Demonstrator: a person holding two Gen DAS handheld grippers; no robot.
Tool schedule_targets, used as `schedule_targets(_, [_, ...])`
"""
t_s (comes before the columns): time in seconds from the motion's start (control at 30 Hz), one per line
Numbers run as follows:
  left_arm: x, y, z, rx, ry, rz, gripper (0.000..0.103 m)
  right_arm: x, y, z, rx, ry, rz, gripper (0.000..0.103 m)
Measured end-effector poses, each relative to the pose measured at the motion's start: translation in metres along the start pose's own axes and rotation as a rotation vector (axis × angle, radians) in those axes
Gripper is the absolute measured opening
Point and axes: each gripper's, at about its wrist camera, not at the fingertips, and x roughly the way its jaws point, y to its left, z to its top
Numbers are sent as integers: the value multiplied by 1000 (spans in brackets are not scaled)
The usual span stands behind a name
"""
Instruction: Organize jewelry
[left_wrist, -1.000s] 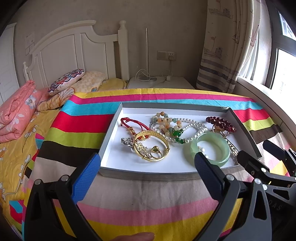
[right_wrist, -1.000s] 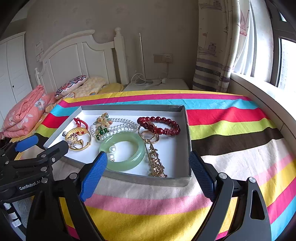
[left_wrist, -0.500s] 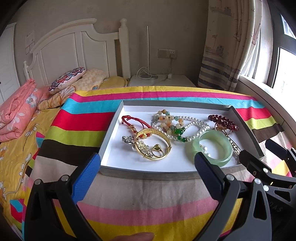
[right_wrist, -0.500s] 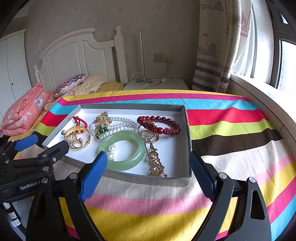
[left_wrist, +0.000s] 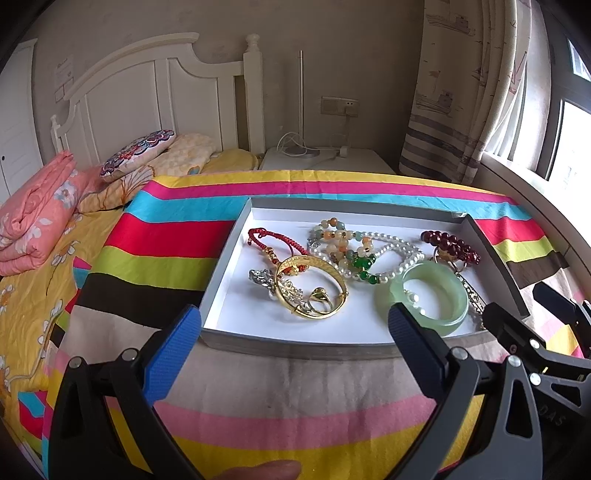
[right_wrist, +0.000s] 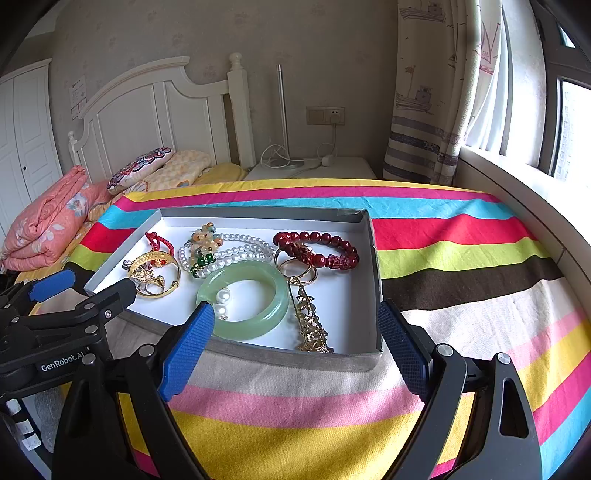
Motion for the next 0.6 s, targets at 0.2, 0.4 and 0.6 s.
schedule_targets(0.2, [1, 1, -2, 3, 3, -13, 100, 0, 0, 0, 0, 2, 1, 86])
schedule_targets(0.4, [3, 4, 1, -6, -6, 23, 100, 0, 1, 0, -2, 1, -1, 86])
schedule_targets(0.6, [-5, 17, -14, -61, 151, -15, 100, -7, 13, -4, -108, 89, -45, 86])
